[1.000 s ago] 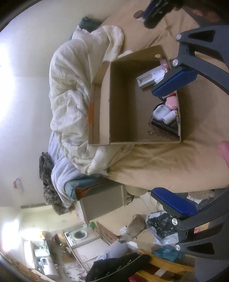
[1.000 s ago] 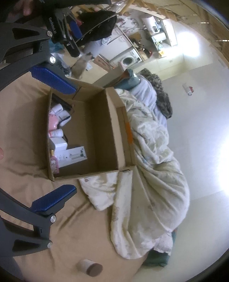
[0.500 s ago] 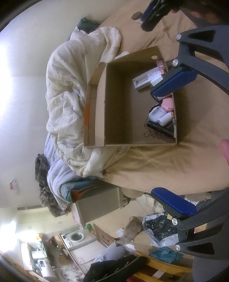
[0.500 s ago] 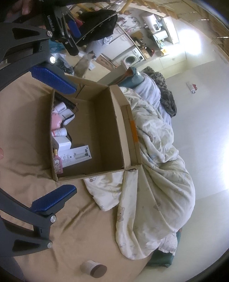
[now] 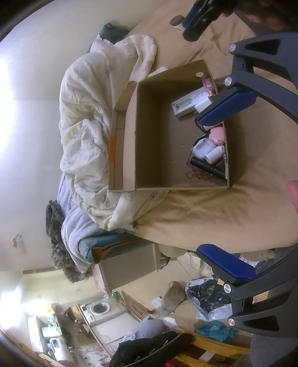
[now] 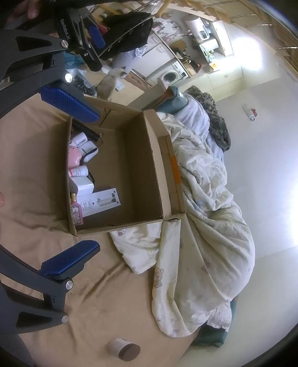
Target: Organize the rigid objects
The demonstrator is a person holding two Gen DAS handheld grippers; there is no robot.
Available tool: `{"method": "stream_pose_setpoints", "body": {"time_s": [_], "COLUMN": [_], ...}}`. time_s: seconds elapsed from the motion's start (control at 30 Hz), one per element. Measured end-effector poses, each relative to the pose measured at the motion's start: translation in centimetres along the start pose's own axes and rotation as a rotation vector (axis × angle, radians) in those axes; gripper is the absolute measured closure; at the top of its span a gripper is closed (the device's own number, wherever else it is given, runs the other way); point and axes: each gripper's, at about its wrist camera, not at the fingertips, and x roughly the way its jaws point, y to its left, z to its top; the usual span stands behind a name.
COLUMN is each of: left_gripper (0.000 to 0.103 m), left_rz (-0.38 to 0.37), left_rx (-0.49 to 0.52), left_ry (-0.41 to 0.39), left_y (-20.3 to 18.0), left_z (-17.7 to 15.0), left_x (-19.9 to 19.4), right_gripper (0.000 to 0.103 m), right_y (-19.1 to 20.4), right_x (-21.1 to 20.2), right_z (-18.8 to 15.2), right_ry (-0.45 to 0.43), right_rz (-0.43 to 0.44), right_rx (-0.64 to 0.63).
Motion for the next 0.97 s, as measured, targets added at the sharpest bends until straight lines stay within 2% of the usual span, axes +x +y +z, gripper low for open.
{"method": "stream_pose_setpoints", "body": {"time_s": [0.97], "left_gripper": [0.001], "left_rz": [-0.015], "left_rx": [0.022], "left_ry": [0.014], "left_y": [-0.17], "left_z": [-0.49], "left_x": [0.13], "right_gripper": [0.000], "right_y": [0.51], "right_x": [-0.19], "right_z": [-0.33], "right_ry": [0.002], "right_rz": [0.000], "right_rx": [-0.006]}}
